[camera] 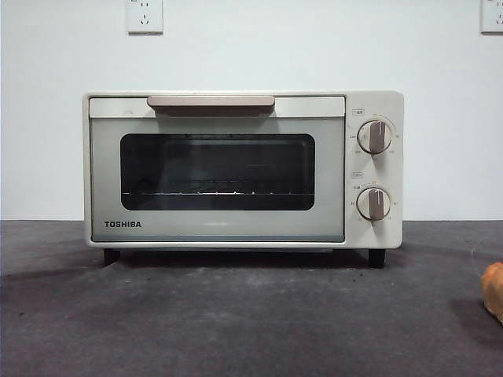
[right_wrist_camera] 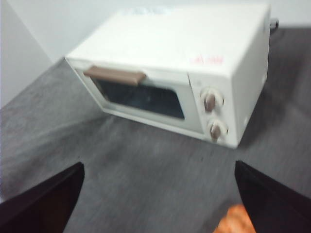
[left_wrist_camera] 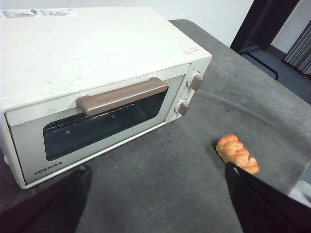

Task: The left arm flap open the oven, the right arm pick bread and place it into oven, the left arm flap close the oven

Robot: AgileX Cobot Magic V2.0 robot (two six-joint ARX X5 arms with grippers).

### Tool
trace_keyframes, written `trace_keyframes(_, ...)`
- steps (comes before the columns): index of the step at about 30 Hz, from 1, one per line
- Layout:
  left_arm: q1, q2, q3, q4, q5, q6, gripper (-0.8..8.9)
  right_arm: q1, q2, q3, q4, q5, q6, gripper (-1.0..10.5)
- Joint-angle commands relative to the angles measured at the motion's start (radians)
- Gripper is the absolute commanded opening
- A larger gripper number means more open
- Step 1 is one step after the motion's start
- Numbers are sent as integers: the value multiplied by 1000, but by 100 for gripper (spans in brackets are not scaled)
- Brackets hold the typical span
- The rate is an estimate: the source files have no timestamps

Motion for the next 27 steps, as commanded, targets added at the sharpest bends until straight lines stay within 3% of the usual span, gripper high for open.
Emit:
trace_keyframes(1,-5,4,18,12,5,-6,438,3,46,17,-36,-10,36,496)
trace_keyframes(7,-5,4,18,11,5,-48,438,21,196,11,-121,-1,62,496)
trace_keyframes(14,-5,4,18,2,5,-55,437,89,410,5,-153,216,76,495)
trace_keyframes(23,-5,6,18,-92,5,-55,437,125,606,-107,-61,257,121,495)
trace_keyframes(27,-5,6,18,-95,5,-55,437,128,683,-146,-9,335,142,495)
